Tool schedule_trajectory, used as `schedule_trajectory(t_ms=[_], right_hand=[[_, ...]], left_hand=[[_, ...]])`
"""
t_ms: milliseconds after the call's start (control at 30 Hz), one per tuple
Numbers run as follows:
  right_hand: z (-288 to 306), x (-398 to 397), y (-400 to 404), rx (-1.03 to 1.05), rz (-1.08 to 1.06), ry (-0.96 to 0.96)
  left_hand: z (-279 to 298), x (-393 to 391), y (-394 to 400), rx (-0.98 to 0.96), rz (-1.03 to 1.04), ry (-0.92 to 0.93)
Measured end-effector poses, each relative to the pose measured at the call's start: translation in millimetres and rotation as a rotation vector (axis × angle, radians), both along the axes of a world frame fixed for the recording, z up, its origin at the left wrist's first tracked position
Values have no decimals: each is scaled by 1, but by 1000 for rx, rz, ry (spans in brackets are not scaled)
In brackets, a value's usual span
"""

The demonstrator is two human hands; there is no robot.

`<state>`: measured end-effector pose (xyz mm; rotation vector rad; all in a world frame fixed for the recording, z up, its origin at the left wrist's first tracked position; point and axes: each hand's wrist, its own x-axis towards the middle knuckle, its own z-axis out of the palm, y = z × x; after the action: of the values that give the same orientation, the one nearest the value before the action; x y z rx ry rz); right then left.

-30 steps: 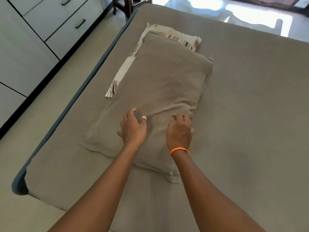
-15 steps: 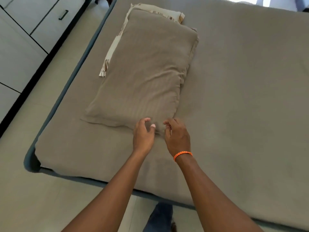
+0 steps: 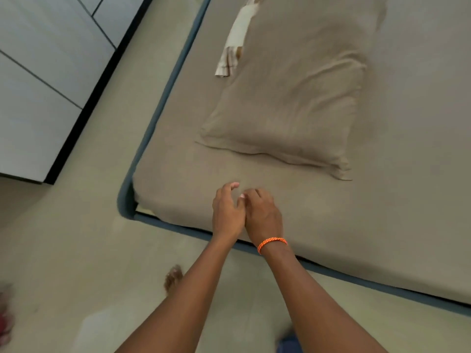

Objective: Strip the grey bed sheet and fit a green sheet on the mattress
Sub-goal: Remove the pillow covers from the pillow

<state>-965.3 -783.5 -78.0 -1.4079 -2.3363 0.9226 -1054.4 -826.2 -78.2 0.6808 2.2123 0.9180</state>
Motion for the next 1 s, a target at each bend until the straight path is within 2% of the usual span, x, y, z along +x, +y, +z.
schedule_trajectory(t_ms=[200,333,433,600,767,867,1000], right_hand=[[-36,-166,-84,-57,214,-89],[-55,-270,-110,105,221,-159],[-69,-315,-114,241,141,-256],[-76,-328,-114,374,105,-397],[-77,-320,-113,389,122,-380],[-80,-318,-109,381,162,-314],[-79,-316,-101,445,300,-326]], left_hand=[[-31,-167,-80,-89,66,94],[-41,-267,-113,-115,52,197],[-49,-309,-124,-112,6,223],[-58,-324,-118,-136,-153,262],[-63,-319,-109,-155,-88,168],[-66,-320,-108,-187,-133,247],[-65,-325,-109,-169,-226,369]])
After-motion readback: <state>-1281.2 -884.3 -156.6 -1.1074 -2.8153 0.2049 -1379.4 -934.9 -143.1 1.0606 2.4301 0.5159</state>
